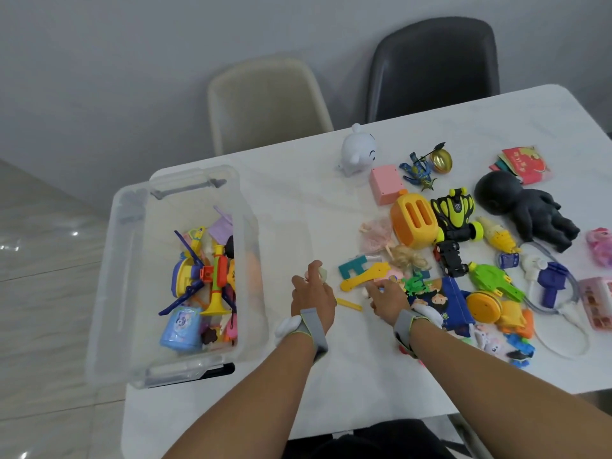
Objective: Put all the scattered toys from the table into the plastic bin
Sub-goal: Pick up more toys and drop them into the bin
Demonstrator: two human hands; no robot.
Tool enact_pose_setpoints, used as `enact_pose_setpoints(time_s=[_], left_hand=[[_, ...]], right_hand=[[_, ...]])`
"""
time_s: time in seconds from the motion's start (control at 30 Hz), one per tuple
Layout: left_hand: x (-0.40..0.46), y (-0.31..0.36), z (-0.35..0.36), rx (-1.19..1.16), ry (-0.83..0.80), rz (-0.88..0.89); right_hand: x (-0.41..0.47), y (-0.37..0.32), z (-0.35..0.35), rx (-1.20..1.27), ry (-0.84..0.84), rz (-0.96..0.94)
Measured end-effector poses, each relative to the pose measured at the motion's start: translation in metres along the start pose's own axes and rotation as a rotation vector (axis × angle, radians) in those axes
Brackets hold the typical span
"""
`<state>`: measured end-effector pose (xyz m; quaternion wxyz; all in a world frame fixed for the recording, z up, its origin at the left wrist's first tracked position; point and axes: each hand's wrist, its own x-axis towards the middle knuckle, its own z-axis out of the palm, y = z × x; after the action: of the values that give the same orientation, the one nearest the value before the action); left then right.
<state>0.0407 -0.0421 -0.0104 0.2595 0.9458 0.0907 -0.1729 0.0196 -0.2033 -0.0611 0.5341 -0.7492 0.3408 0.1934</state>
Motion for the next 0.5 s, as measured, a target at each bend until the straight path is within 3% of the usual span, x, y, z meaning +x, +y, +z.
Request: enact_pose_setpoints(time_s=[0.2, 0.5], left_hand=[[0.004, 0.002, -0.029, -0.063, -0.016, 0.057], [0.030, 0.037, -0.110, -0.235, 0.120, 0.218]], right_hand=[[-0.007, -0.021, 0.013, 0.171, 0.071, 0.013], [-0.034, -0.139, 0.034, 0.305, 0.109, -0.263]])
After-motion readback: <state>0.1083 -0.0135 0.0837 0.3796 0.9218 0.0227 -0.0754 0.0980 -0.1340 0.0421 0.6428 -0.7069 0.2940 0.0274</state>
